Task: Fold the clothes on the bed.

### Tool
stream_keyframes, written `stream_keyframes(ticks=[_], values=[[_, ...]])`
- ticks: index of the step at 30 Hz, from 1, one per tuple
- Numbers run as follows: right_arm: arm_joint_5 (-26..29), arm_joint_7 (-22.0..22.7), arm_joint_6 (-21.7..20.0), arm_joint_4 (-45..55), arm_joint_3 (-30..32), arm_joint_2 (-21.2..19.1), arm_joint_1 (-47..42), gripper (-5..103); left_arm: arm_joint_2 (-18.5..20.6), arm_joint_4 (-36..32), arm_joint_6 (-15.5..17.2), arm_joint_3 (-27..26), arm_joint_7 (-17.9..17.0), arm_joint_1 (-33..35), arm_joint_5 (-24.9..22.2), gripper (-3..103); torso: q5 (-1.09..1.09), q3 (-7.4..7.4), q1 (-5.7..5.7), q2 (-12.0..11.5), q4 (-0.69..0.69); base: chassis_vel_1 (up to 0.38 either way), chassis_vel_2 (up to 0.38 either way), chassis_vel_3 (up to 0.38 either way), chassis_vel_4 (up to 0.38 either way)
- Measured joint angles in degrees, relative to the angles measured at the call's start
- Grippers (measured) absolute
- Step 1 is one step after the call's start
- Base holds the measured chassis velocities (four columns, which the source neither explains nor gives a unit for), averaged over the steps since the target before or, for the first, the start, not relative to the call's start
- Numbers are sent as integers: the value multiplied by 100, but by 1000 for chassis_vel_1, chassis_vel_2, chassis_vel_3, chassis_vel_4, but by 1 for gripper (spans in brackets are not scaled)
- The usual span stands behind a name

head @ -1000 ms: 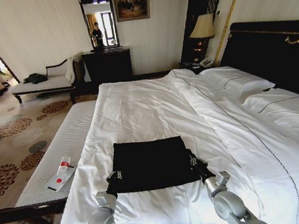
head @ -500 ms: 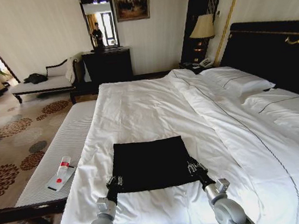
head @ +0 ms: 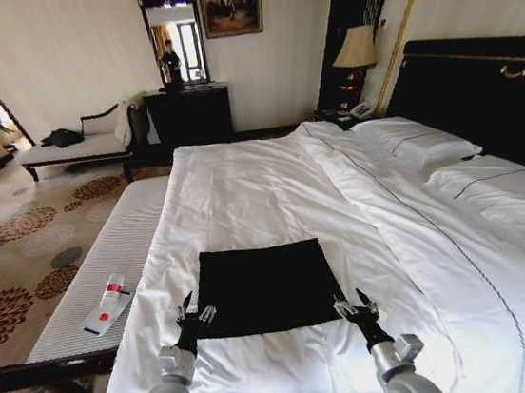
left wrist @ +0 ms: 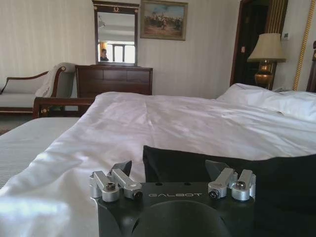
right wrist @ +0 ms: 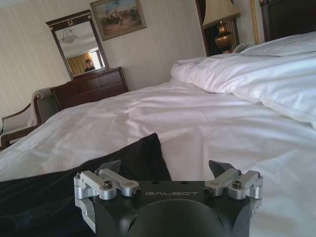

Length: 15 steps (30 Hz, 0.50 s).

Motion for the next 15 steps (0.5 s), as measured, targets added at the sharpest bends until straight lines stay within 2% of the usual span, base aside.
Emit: stream_keyframes(ticks=[1, 2, 4, 7, 9, 10, 14, 15], values=[[118, 1, -61, 25, 78, -83, 62, 99, 37, 0, 50, -8, -26, -99, -125, 93, 0, 0, 0, 0, 1, 0, 0, 0, 0], [252, 1, -148, 34, 146, -196, 165, 100, 82, 4, 106, -10, -53, -212, -265, 93, 0, 0, 0, 0, 1, 0, 0, 0, 0], [534, 22, -368, -22, 232, -457, 465, 100, 190, 75, 230, 28, -100, -476, -548, 99, 2, 0, 1, -1, 2, 0, 0, 0, 0], [802, 75, -520, -187, 245, -666, 741, 100, 314, 225, 352, 120, -126, -786, -800, 100, 1, 1, 1, -1, 3, 0, 0, 0, 0], [1151, 163, -710, -448, 227, -869, 1135, 100, 467, 508, 489, 304, -134, -1331, -1139, 100, 1, 1, 2, -2, 3, 0, 0, 0, 0], [1151, 163, -710, -448, 227, -869, 1135, 100, 467, 508, 489, 304, -134, -1331, -1139, 100, 1, 1, 2, -2, 3, 0, 0, 0, 0], [1315, 256, -864, -724, 116, -1063, 1616, 100, 622, 1103, 890, 757, -135, -2427, -2029, 100, 1, 2, 2, -2, 2, 0, 0, 0, 0], [1315, 256, -864, -724, 116, -1063, 1616, 100, 622, 1103, 890, 757, -135, -2427, -2029, 100, 1, 2, 2, -2, 2, 0, 0, 0, 0]])
